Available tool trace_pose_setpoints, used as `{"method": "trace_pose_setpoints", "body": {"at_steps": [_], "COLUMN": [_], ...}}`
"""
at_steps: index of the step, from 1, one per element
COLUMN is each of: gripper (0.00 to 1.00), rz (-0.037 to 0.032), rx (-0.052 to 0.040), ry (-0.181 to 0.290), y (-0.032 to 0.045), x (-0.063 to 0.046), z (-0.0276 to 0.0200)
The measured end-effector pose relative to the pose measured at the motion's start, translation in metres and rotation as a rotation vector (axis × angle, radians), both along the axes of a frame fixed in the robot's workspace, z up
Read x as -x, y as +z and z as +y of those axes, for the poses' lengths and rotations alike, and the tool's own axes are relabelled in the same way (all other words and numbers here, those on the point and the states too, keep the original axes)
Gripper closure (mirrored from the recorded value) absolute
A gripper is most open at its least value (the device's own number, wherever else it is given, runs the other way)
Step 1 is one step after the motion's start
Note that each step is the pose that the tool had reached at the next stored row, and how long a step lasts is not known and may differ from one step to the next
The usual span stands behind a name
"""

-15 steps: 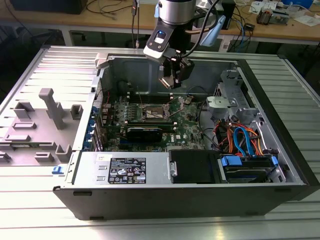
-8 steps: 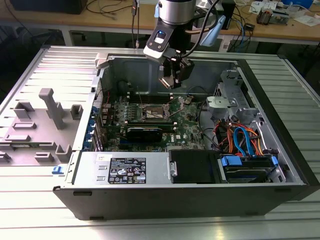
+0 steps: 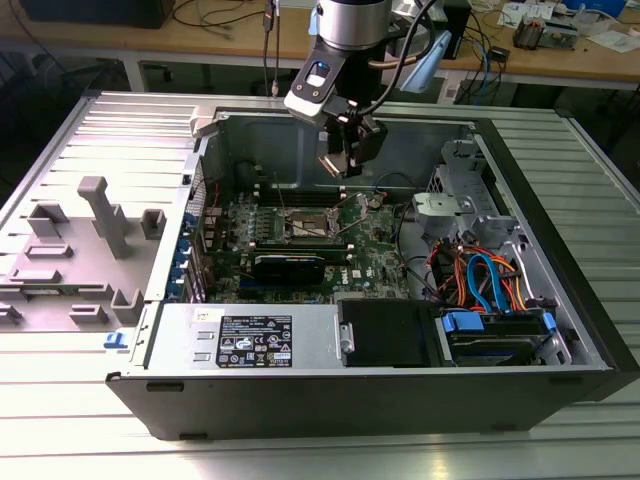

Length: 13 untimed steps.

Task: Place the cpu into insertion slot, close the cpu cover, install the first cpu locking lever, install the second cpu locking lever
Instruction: 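Place the cpu into insertion slot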

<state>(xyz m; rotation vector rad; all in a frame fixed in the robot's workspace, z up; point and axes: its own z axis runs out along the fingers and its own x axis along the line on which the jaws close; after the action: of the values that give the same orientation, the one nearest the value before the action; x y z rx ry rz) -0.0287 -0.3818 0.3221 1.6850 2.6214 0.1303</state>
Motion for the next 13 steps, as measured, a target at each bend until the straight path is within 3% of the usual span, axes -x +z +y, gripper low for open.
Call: {"method": "trace_pose_setpoints", "body": {"at_steps": [13], "gripper": [0.45], "rz": [-0.0001], "rx": [0.0], "ry": [-0.006], "y": [-0.0001], "x": [0.0], "z": [0.0]}}
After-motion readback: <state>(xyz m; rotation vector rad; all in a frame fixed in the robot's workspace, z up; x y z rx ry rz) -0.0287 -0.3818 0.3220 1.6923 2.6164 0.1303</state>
